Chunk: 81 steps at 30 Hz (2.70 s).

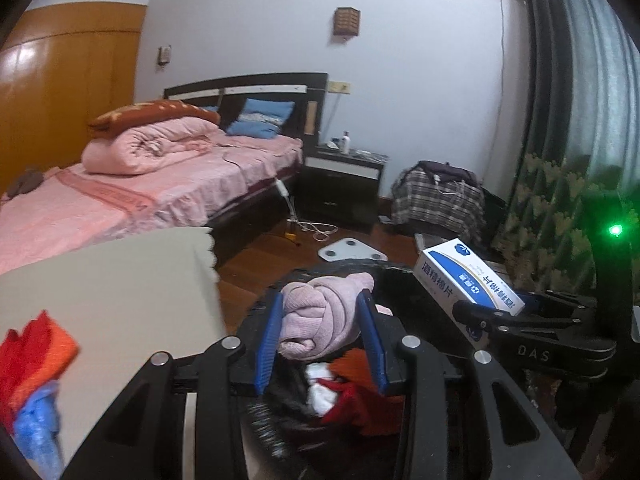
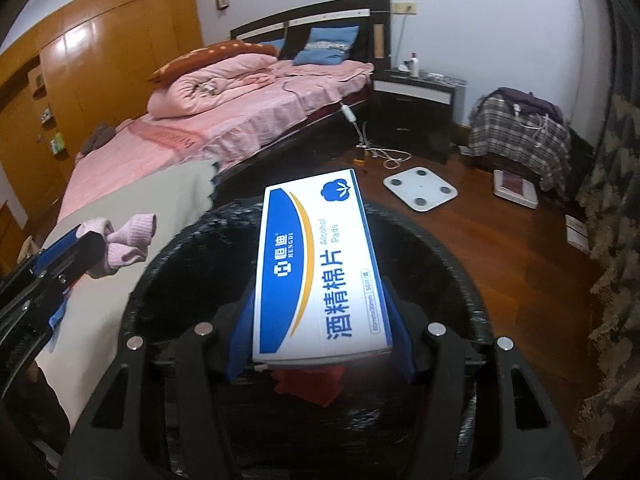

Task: Collect trash
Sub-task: 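Carry the box and pink towel over the bin and open both tools, then return the left tool to the pile and grasp the red glove, then lift the red glove off the pile with the left tool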

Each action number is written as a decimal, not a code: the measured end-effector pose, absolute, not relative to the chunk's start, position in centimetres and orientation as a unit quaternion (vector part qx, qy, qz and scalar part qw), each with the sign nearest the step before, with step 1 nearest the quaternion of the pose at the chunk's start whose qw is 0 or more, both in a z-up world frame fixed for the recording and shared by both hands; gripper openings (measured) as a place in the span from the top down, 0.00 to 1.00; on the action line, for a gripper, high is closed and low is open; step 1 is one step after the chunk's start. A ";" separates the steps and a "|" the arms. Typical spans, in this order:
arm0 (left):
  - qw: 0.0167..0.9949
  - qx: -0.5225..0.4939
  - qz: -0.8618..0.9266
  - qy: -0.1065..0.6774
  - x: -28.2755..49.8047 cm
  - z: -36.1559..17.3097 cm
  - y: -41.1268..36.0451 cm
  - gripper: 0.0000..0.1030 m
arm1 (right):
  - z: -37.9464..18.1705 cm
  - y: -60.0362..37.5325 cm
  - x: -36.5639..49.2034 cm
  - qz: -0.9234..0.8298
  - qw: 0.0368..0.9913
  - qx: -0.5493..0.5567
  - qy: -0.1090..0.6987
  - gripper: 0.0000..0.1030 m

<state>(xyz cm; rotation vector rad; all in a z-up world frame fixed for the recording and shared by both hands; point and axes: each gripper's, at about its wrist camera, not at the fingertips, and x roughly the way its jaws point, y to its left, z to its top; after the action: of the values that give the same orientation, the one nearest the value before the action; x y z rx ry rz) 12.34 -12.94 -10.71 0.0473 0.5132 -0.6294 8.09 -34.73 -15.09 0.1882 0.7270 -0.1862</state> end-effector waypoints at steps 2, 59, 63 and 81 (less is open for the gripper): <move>0.910 0.022 -0.323 0.260 12.7 -11.1 -13.8 0.58 | -15.1 -35.2 8.2 -0.100 0.925 0.090 0.355 0.44; 0.940 -0.030 -0.009 0.341 17.4 -18.1 17.2 0.36 | -16.2 -7.3 18.2 0.146 0.924 -0.002 0.353 0.07; 0.936 -0.037 -0.026 0.350 17.7 -18.4 16.8 0.71 | -16.3 -7.3 18.2 0.146 0.924 -0.002 0.353 0.07; 0.962 -0.064 0.001 0.266 14.9 -13.4 18.8 0.94 | -16.1 -6.9 18.3 0.151 0.924 -0.002 0.352 0.07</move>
<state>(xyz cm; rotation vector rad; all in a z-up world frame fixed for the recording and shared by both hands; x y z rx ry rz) 14.94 18.78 -13.37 -0.1305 0.5390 0.0021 18.26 -6.94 -16.13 -0.0033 0.7233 0.3096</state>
